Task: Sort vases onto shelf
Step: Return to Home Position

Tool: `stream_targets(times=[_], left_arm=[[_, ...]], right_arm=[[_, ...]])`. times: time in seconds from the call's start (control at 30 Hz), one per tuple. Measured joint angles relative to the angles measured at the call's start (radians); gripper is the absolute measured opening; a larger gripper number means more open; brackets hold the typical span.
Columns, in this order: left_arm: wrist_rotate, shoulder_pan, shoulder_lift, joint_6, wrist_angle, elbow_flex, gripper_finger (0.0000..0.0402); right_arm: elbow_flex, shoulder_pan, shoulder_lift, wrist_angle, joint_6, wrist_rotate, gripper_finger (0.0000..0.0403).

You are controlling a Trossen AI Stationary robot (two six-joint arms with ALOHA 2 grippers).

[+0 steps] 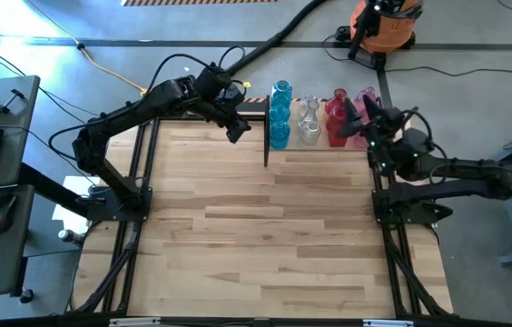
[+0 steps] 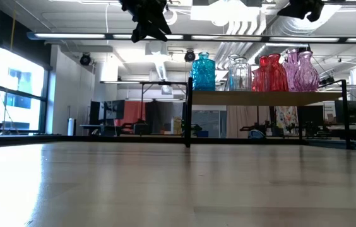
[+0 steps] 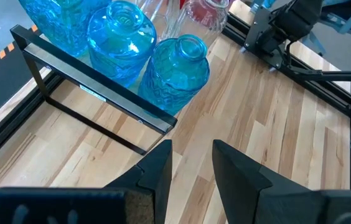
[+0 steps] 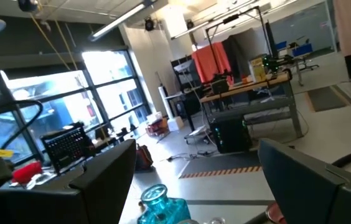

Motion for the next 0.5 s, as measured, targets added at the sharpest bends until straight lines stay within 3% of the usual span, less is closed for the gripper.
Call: stream_targets(times=[0.5], left_arm=[[-0.001,0.003,-0.022,0.101,0.082,-0.001,0.0106]], right_arm=[[0.001,0.000,-0.291,-0.313,0.170,-0.095,0.0322]])
